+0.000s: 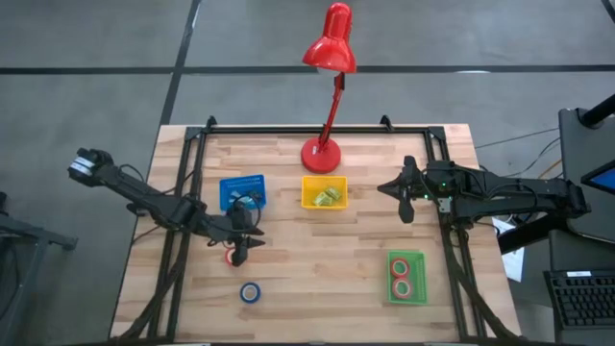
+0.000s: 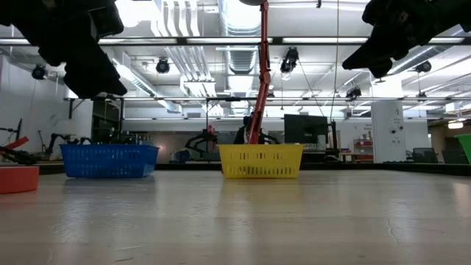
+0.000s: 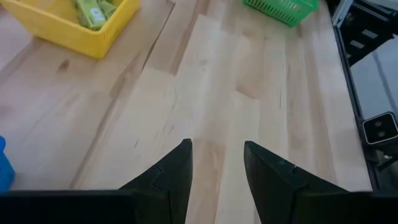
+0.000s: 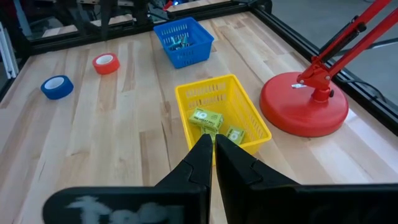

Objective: Pick and place Stapler, Stapler remover, tape
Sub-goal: Put the red tape into the green bin

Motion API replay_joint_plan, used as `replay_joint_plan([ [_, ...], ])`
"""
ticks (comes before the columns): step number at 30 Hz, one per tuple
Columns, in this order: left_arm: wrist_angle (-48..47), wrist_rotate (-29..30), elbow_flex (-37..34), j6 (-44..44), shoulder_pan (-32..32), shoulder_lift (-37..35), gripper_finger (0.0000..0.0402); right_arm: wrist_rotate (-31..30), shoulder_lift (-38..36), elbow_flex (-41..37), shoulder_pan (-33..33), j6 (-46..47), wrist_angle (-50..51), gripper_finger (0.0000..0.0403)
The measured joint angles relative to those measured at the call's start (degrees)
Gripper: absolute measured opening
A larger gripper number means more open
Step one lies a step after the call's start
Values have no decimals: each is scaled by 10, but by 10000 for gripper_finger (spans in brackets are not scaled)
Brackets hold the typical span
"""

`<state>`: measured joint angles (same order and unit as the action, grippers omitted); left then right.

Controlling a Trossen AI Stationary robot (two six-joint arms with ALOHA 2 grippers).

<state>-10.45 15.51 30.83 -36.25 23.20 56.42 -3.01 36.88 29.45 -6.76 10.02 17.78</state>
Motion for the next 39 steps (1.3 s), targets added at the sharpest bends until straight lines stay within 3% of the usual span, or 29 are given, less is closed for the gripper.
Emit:
replay_joint_plan([
  [11,57,-1,-4,17,12,0,147,0,0,0,0,-1,0,18],
  [17,109,-37,-4,43,42,11,147,0,0,0,0,-1,0,18],
  [27,109,-72,-4,-29,97,73,147,0,0,0,0,-1,0,18],
  [30,100,-85,-3,-92,107,79,147,0,0,0,0,-1,0,18],
  [35,26,-135,-3,-186,124,61,147,0,0,0,0,0,0,18],
  [39,-39,-134,-3,-239,135,50,147,0,0,0,0,0,0,18],
])
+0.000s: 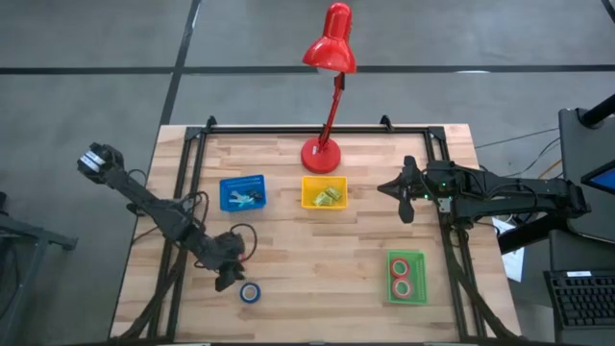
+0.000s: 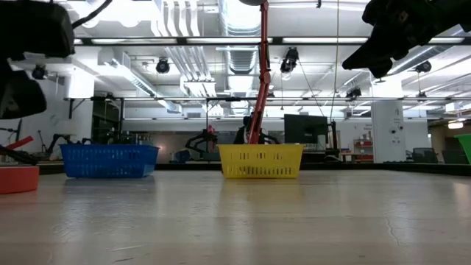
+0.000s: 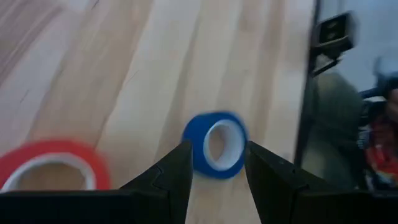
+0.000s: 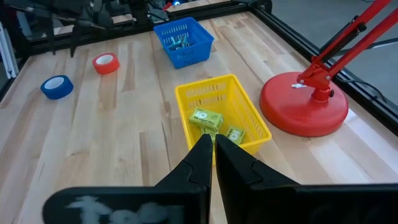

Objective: Pick and place Stapler, Stapler remover, tape
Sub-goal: Put the red tape into the green bin

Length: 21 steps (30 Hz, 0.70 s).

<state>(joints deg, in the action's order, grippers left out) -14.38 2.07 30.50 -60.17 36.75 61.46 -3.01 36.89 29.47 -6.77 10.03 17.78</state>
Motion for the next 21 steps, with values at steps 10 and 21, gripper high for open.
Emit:
replay_joint_plan([
  [10,-101,0,0,-43,3,-5,147,0,0,0,0,0,0,18],
  [21,-101,0,0,-37,4,-5,147,0,0,0,0,-1,0,18],
])
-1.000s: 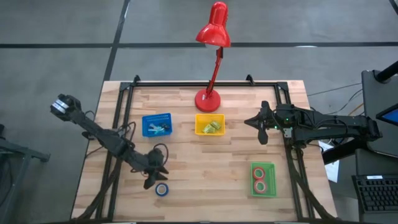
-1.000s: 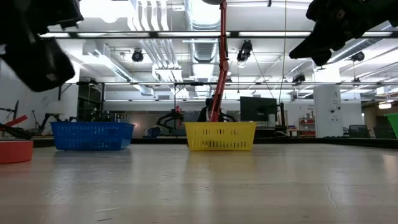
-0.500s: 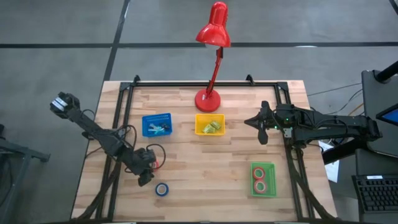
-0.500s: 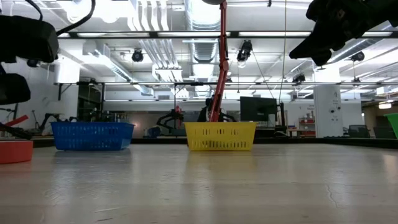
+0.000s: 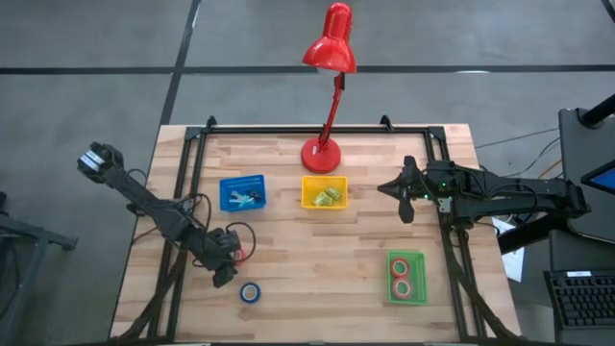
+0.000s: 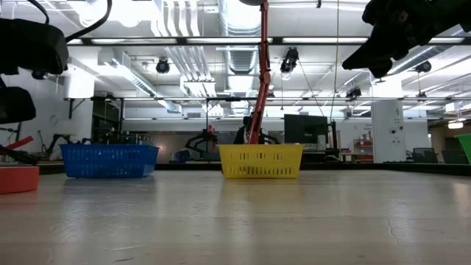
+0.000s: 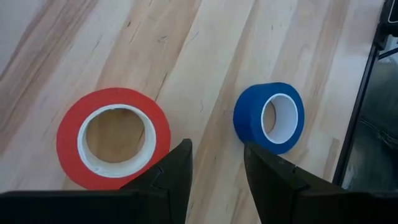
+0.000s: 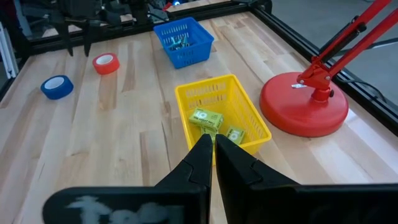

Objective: Pick and place Stapler, Stapler remover, tape
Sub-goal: Put the red tape into the green bin

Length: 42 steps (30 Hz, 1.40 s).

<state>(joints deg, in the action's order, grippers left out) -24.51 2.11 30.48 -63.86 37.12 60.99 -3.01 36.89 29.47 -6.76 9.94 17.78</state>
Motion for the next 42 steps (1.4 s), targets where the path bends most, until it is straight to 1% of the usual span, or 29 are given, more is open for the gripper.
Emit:
replay_joint_plan([
  [8,-1,7,0,3,32,1,147,0,0,0,0,0,0,18],
  [11,-1,15,-5,24,36,3,147,0,0,0,0,1,0,18],
  [14,1,17,-14,1,36,4,147,0,0,0,0,0,0,18],
  [18,17,44,-24,-2,37,4,148,0,0,0,0,0,0,18],
  [23,1,74,-27,12,36,6,171,0,0,0,0,0,0,18],
  [26,1,81,-27,29,36,14,186,0,0,0,0,1,0,18],
  [31,24,79,-27,40,36,58,196,0,0,0,0,1,0,18],
  [38,36,87,-24,39,36,115,190,0,0,0,0,0,0,18],
  [42,36,95,-22,38,36,119,166,0,0,0,0,0,0,18],
])
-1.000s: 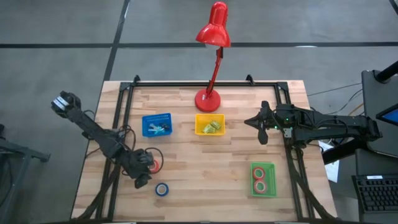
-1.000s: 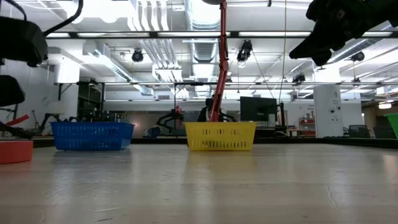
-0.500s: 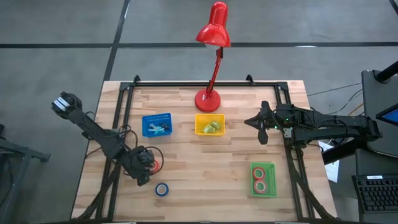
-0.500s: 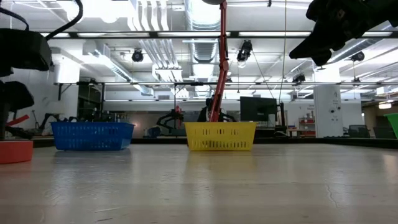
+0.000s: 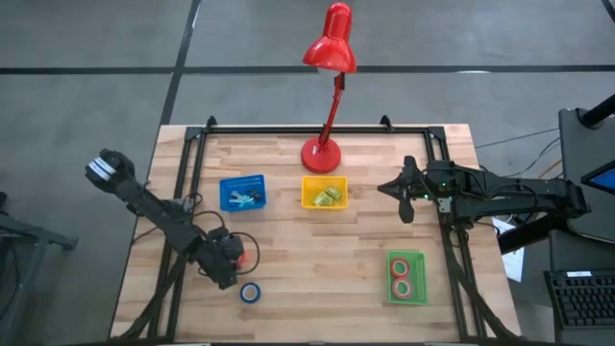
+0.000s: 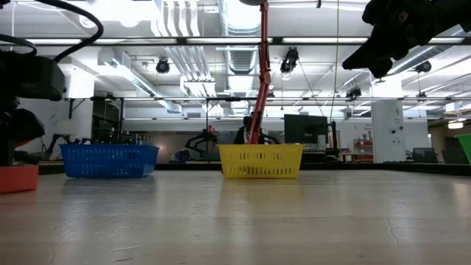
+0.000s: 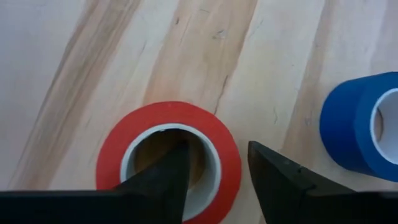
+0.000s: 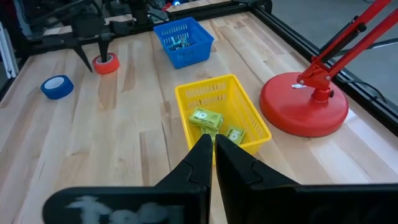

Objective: Pick and place Stapler, Stapler remover, tape
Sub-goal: Put the red tape into the green bin

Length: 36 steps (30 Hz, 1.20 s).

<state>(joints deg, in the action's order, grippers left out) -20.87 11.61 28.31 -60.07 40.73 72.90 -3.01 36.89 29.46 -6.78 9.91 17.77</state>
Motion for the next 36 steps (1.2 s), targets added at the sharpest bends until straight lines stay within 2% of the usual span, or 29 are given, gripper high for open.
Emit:
replay_joint_plan([
  [10,-4,23,5,19,-1,-1,42,0,0,0,0,0,0,18],
  [15,-6,39,11,33,-2,-3,42,0,0,0,0,0,0,18],
  [20,-7,78,29,60,-5,-13,62,0,0,0,0,0,0,18],
  [26,-4,90,40,91,-12,-23,51,0,0,0,0,1,0,18],
  [31,20,100,39,94,-32,-10,54,0,0,0,0,1,0,18],
  [36,98,93,39,136,-61,6,56,0,0,0,0,1,0,18],
])
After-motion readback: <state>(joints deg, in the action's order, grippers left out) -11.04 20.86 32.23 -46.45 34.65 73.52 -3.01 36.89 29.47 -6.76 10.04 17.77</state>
